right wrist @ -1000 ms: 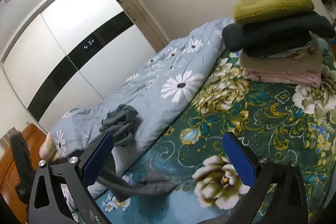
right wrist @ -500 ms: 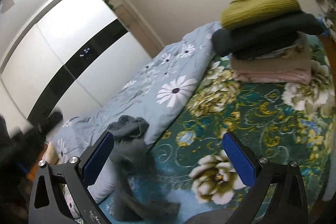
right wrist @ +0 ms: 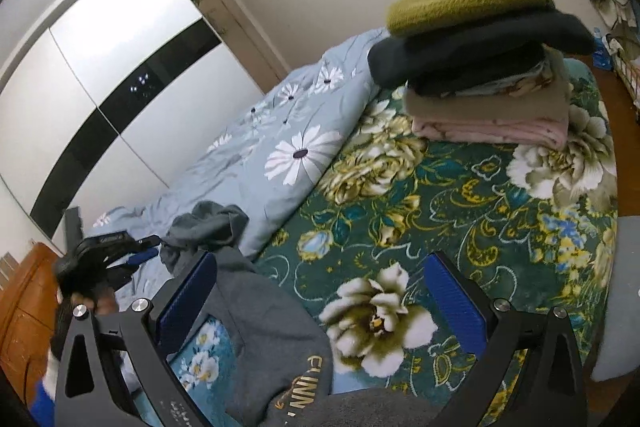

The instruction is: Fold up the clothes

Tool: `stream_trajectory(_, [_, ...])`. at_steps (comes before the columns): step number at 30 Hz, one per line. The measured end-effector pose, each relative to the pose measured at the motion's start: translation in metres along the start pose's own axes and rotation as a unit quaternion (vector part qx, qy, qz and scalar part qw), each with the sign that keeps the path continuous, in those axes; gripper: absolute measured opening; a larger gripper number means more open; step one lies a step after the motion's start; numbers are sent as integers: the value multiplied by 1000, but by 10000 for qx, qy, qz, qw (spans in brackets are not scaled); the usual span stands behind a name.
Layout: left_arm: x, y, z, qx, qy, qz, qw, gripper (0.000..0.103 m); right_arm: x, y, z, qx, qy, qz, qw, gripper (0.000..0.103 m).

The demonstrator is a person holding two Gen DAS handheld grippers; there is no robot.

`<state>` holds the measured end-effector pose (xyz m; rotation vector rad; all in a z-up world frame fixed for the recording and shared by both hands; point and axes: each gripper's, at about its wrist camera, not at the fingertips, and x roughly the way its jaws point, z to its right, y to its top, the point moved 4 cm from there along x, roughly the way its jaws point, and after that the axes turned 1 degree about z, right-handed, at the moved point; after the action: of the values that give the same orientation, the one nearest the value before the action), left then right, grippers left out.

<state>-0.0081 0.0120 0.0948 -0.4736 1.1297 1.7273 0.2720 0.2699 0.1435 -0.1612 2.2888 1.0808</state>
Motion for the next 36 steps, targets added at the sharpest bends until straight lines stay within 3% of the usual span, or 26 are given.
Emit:
stream_trajectory(2, [17,22,-26,-400,-50,65,9992,66,10,-4,-1,-37,-39,-147,9999,103])
stream_trajectory(4, [34,38,-44,-776,69,62,9969,73,17,-9,-3,-33,-55,-297,9995,103])
stream_trajectory(6, [52,49,-54,-1015,218,44,9946,73,19,-11,-6,-94,-86,-336,9994,103])
stream_trajectory(10, [86,68,-57,-810,758,134,9937,71,16,-12,-9,-276,-193,-393,9987,103])
stream_trajectory(12, [99,74,-56,-676,1011,144,9925,50,12,-11,-6,-342,-305,-396,9982,103])
stream_trajectory(13, [101,76,-54,-630,1065,152,9922,20,9,-11,-4,-360,-366,-389,9979,103])
stream_trajectory(14, [102,76,-51,-553,1125,117,9920,2,7,-10,-2,-354,-419,-377,9978,103])
stream_trajectory(16, [95,75,-44,-382,1057,234,9934,2,4,-8,4,-301,-519,-362,9975,103])
stream_trajectory(19, [64,73,-36,-264,599,526,9965,2,1,-6,7,-261,-565,-327,9975,103])
stream_trajectory(21, [20,65,-28,24,149,816,9965,2,2,-6,4,-286,-544,-321,9976,103])
stream_trajectory(24, [-52,54,-23,505,-337,1310,9895,2,8,-8,-7,-377,-413,-365,9978,103])
stream_trajectory(28, [-150,41,-50,427,-632,1922,9784,2,19,-10,-29,-477,-121,-462,9977,103])
stream_trajectory(34, [-301,-14,-139,31,-370,2738,9611,2,35,-18,-78,-902,396,-619,9932,103])
stream_trajectory(35, [-316,-22,-151,-4,-230,2846,9584,2,37,-20,-85,-938,475,-656,9923,103])
stream_trajectory(36, [-335,-36,-171,-53,138,2979,9545,2,40,-22,-92,-973,562,-701,9912,103])
